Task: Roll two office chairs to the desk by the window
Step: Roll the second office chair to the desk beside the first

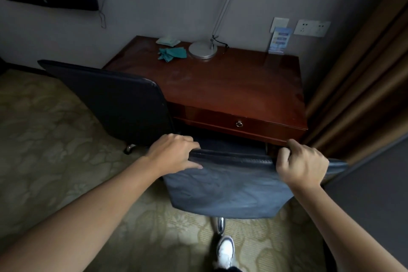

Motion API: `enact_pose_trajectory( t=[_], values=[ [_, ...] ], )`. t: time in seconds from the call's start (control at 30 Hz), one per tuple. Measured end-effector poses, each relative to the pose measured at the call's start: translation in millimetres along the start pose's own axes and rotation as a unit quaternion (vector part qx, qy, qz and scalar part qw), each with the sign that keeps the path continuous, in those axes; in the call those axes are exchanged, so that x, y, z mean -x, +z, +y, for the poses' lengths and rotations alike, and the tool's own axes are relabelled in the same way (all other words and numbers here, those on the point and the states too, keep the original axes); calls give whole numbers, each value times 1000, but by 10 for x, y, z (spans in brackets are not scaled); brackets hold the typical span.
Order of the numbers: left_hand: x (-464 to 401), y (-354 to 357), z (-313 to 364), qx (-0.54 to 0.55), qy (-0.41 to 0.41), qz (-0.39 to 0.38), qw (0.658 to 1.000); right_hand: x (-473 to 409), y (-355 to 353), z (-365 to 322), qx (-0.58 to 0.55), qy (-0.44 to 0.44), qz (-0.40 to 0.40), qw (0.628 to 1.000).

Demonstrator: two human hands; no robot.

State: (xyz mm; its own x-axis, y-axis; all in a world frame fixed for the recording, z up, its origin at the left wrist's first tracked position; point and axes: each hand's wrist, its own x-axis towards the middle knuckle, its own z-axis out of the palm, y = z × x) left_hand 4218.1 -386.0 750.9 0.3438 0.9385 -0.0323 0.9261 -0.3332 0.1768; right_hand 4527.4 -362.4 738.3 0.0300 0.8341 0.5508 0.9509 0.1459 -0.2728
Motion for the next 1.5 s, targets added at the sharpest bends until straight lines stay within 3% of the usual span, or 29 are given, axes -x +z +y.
enact_pose_trajectory(
  t=[0.3, 0.57, 1.07, 1.23, 1.5],
  values=[
    [-584, -66, -132, -14, 30, 16, 999, -487, 291, 111, 0, 24, 2, 1000],
    [-963, -157, -510, 4, 75, 38, 996, -730, 651, 66, -13, -37, 114, 993],
    [-1284, -309, -1102, 37, 33, 6, 999, -990, 1024, -355, 14, -47, 117, 992],
    [-1577, -388, -1256, 38, 43, 11, 998, -1268, 1162, -379, 25, -52, 149, 987],
    [-1711, -422, -1522, 34, 55, 13, 998, -1340, 1248, -572, 36, -50, 128, 990]
  ],
)
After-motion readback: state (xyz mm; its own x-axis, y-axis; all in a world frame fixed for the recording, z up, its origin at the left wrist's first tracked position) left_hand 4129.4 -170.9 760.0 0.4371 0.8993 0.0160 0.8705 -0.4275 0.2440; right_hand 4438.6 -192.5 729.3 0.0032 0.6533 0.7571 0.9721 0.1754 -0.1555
